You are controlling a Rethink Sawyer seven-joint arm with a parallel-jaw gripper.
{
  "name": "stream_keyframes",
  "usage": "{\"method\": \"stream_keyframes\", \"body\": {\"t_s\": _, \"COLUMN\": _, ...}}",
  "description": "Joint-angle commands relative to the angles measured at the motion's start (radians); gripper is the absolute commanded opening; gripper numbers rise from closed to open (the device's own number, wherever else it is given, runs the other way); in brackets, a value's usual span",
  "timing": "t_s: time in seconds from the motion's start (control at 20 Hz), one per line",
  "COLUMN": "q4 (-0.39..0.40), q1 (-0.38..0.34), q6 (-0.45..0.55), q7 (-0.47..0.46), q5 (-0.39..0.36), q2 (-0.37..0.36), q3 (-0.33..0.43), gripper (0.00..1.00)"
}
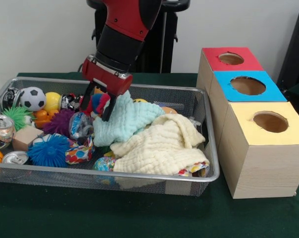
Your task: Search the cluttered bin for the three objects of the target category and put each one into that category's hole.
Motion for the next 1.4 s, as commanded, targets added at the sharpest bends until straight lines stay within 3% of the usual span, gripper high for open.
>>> {"method": "stream_keyframes", "body": {"t_s": 0.05, "q4": -0.061, "q1": -0.012, "q6": -0.096, "q7": 0.153, "q5": 0.057, "q2": 0.092, "q3": 0.017, "gripper": 1.00}}
{"method": "stream_keyframes", "body": {"t_s": 0.95, "q4": -0.099, "q1": -0.038, "q6": -0.100, "q7": 0.130, "q5": 0.069, "q2": 0.151, "q3": 0.013, "gripper": 1.00}}
{"method": "stream_keyframes", "body": {"t_s": 1.4, "q4": -0.061, "q1": -0.047, "q6": 0.006, "q7": 0.104, "q5": 0.059, "q2": 0.067, "q3": 0.046, "gripper": 1.00}}
